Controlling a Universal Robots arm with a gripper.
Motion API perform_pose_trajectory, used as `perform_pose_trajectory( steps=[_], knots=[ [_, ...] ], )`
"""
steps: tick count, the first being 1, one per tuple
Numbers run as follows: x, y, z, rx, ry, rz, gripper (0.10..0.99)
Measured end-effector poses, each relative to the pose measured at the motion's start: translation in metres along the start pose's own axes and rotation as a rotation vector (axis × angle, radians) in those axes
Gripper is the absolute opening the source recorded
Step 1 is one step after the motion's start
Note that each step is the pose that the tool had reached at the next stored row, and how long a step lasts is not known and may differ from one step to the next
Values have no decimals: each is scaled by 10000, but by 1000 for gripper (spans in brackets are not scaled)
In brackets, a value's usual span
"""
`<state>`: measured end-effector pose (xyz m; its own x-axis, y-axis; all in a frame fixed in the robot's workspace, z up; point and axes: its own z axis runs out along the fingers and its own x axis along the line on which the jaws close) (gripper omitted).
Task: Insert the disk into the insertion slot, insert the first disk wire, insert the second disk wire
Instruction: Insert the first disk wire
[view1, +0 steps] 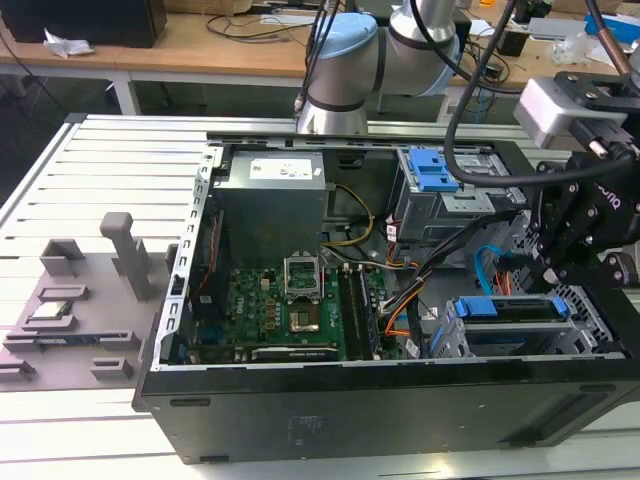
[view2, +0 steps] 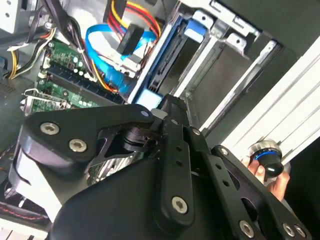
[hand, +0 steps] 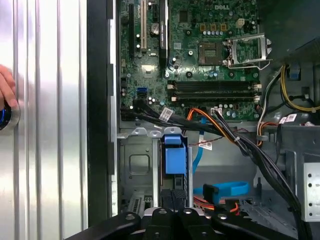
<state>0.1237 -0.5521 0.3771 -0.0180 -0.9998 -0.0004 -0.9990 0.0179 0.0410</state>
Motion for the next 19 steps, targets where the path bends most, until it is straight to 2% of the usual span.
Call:
perform_pose_trajectory(
  steps=[3,4,7,9,11,12,17,18,19],
  knots=[
    [-38,-81,26,-4,1,2,106],
    [-99,-144,35,-4,-1,1,106],
    [-238,-194,39,-4,-1,1,106],
    [-381,-204,39,-4,14,3,106],
    [-588,-201,39,-3,36,3,106],
    [-641,-200,40,-3,42,3,106],
    [-641,-200,39,-3,44,3,114],
    [-642,-200,39,-4,44,3,235],
    [-642,-200,39,-4,43,3,235]
  ],
)
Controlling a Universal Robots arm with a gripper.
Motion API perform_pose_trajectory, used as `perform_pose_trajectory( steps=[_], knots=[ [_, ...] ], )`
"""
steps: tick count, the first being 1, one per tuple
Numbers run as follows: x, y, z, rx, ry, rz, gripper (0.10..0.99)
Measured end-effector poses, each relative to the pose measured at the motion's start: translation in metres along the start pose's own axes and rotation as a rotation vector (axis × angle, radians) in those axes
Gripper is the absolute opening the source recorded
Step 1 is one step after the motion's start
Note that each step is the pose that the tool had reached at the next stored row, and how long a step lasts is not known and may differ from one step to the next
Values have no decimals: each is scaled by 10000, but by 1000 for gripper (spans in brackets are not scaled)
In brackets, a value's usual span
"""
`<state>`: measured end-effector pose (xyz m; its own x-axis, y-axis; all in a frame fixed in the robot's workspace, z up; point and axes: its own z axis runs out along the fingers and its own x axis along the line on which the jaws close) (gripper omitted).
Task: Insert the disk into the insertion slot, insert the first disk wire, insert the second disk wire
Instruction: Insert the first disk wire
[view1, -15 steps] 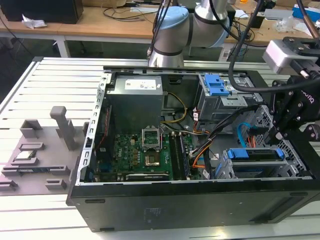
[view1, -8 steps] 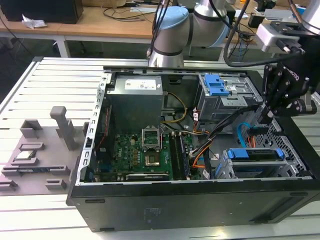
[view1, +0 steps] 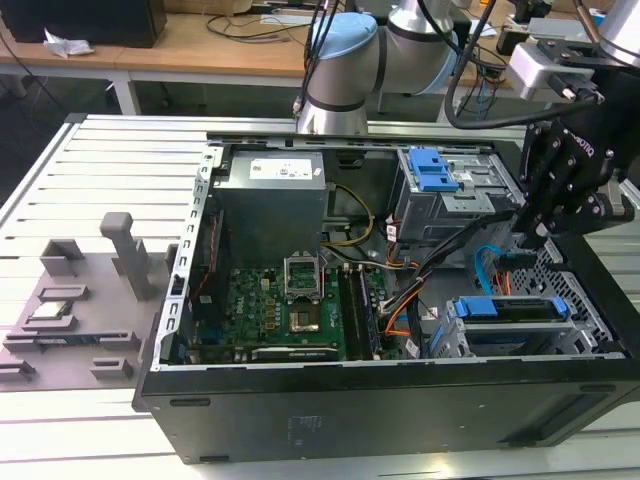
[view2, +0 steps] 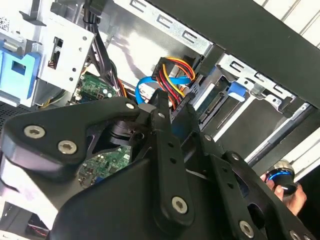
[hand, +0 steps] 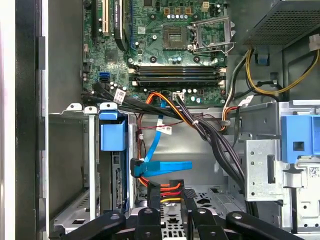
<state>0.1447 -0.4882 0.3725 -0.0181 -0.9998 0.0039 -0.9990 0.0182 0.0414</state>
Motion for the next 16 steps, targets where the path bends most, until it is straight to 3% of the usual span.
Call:
perform_pose_trajectory(
  steps=[1,2,3,4,9,14,16],
  knots=[
    [1,0,0,0,11,1,302],
    [13,0,2,2,123,5,302],
    [27,-1,9,6,300,13,302],
    [33,-1,18,7,371,16,302],
    [51,-6,118,8,433,18,302],
    [73,-8,164,12,667,28,302],
    [73,-8,168,13,697,29,302]
  ],
)
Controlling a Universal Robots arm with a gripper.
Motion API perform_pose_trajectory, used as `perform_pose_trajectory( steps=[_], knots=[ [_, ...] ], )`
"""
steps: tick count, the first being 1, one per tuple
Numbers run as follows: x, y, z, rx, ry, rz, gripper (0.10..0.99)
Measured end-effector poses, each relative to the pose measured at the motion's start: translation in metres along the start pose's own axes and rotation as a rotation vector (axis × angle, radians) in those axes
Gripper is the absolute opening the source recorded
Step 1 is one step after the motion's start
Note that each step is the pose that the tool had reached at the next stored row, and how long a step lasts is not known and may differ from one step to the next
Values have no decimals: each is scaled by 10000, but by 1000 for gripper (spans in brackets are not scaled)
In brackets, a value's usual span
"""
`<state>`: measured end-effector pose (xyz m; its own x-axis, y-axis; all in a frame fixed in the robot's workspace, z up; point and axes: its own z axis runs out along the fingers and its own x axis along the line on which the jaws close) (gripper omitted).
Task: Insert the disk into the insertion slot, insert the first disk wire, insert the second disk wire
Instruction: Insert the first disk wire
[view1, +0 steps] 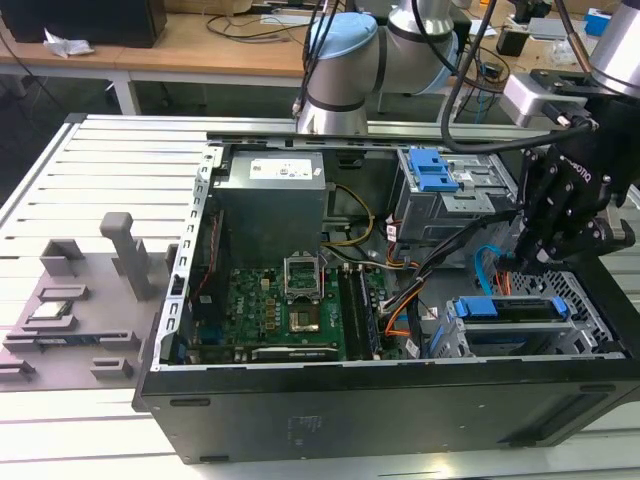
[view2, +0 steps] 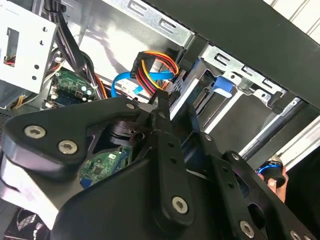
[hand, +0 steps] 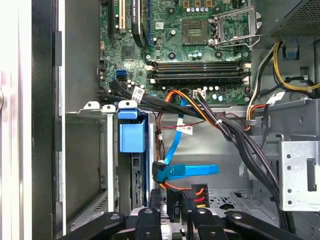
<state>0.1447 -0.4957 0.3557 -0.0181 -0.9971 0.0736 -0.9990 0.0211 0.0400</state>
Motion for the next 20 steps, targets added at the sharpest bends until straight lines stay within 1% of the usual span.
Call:
perform_pose_trajectory(
  steps=[1,3,5,8,9,10,11,15,20],
  knots=[
    [0,0,1,0,-1,0,286],
    [0,0,1,0,0,0,165],
    [3,0,2,0,-1,0,165],
    [181,-5,23,0,19,1,165],
    [227,-6,42,0,18,0,165],
    [242,-8,66,0,15,0,165],
    [244,-20,88,1,18,1,165],
    [246,-55,122,1,21,1,165],
    [267,-62,156,1,28,1,165]
  ],
)
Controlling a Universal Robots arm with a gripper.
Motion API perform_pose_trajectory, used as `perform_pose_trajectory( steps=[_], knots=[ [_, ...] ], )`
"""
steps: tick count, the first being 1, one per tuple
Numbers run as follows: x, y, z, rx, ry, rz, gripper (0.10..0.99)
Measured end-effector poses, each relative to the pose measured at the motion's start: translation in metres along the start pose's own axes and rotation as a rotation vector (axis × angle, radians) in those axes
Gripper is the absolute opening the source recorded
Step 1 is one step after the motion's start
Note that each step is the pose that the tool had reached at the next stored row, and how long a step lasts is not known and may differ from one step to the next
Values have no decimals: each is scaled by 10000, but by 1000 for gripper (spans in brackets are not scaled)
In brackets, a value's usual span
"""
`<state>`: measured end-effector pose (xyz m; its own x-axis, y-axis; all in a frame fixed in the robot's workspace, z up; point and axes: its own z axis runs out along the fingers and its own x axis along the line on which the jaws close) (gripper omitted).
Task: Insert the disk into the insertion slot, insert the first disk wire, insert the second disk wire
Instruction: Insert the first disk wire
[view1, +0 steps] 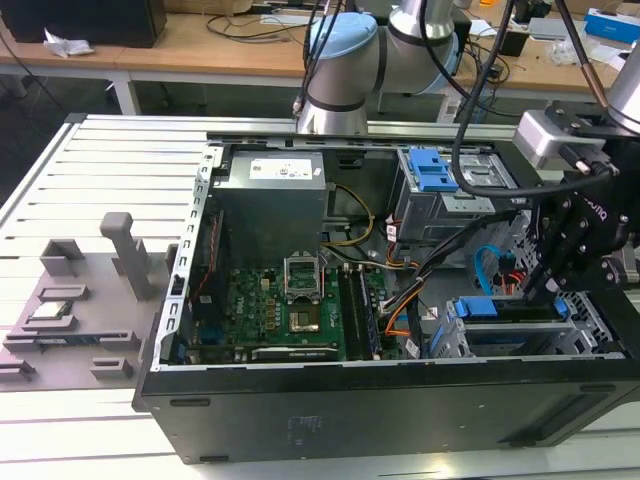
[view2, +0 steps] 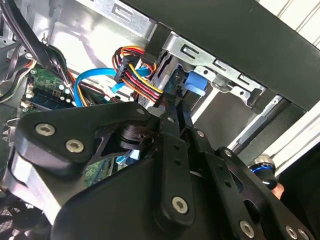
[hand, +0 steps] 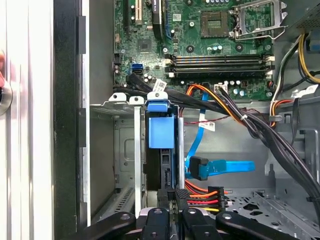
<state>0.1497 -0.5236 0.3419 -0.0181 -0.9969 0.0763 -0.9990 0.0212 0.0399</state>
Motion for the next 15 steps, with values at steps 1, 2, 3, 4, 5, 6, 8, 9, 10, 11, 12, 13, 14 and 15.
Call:
perform_pose_trajectory(
  steps=[1,2,3,4,5,6,8,9,10,11,12,13,14,15],
  knots=[
    [0,-2,6,0,0,-1,165],
    [-1,-6,10,0,-4,-3,165],
    [-1,-13,16,-1,-5,0,165],
    [-2,-13,19,0,-2,1,165],
    [-2,-14,27,-1,-7,1,165],
    [-2,-15,39,0,-3,0,165],
    [-1,-16,61,1,32,1,165],
    [-1,-16,62,1,39,1,165],
    [-1,-16,63,0,45,1,165],
    [-1,-16,63,1,54,2,165],
    [-1,-16,67,1,59,2,165],
    [-1,-16,66,1,76,3,176],
    [-1,-16,62,1,83,3,243],
    [0,-15,45,1,82,4,243]
  ],
)
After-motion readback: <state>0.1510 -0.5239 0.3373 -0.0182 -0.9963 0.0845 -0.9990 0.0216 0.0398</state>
